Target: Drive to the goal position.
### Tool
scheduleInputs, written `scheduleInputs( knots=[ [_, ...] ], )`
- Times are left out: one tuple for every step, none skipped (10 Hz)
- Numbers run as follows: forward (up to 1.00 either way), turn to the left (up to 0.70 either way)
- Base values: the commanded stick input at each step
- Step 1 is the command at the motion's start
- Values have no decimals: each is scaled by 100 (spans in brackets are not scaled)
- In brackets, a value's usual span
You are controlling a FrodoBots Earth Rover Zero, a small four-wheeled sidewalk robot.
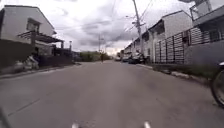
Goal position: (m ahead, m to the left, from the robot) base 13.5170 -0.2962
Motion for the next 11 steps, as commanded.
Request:
scheduleInputs(
  knots=[
    [70, -10],
    [70, 4],
    [70, 0],
    [70, -16],
    [70, -35],
    [70, -35],
    [70, -35],
    [70, -35],
    [70, -35],
    [70, -35],
    [70, -34]
  ],
)
